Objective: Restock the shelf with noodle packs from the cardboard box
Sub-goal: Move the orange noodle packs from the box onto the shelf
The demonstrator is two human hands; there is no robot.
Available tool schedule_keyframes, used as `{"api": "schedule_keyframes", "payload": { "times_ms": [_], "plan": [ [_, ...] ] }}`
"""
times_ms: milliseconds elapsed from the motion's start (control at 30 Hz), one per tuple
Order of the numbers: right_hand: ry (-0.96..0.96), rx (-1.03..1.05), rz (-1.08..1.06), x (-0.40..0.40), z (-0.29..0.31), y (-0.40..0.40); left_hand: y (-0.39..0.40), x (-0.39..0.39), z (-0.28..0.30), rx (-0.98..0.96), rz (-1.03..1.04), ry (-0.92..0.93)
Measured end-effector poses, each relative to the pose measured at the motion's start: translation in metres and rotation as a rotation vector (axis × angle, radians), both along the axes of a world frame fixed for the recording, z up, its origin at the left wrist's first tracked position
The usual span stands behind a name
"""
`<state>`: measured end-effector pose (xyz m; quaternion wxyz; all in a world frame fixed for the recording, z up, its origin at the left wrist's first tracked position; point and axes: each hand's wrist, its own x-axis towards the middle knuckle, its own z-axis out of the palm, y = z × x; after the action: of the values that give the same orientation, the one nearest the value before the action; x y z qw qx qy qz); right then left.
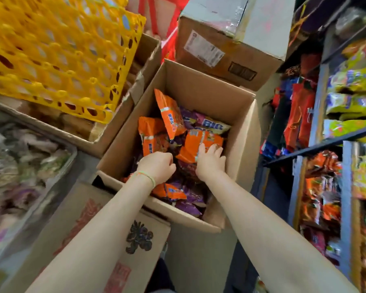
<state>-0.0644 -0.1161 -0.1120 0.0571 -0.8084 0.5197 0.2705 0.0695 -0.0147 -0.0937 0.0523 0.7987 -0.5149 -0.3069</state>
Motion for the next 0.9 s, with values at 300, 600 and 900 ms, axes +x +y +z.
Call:
{"api": "schedule_keyframes", "payload": {
  "times_ms": [300,600,900],
  "plan": [
    [0.156,-0.099,0.120,0.014,-0.044,-0.027,-0.007,0.014,-0.015,0.015,0.067,0.151],
    [-0.243,-0.068,0.019,0.021,0.005,-0.043,-0.017,0.018,-0.014,-0.125,0.319,0.247],
    [-0.670,0.598,-0.118,0.009,0.070,-0.057,-0.014,0.020,0.004,-0.183,0.305,0.772]
  ]
}}
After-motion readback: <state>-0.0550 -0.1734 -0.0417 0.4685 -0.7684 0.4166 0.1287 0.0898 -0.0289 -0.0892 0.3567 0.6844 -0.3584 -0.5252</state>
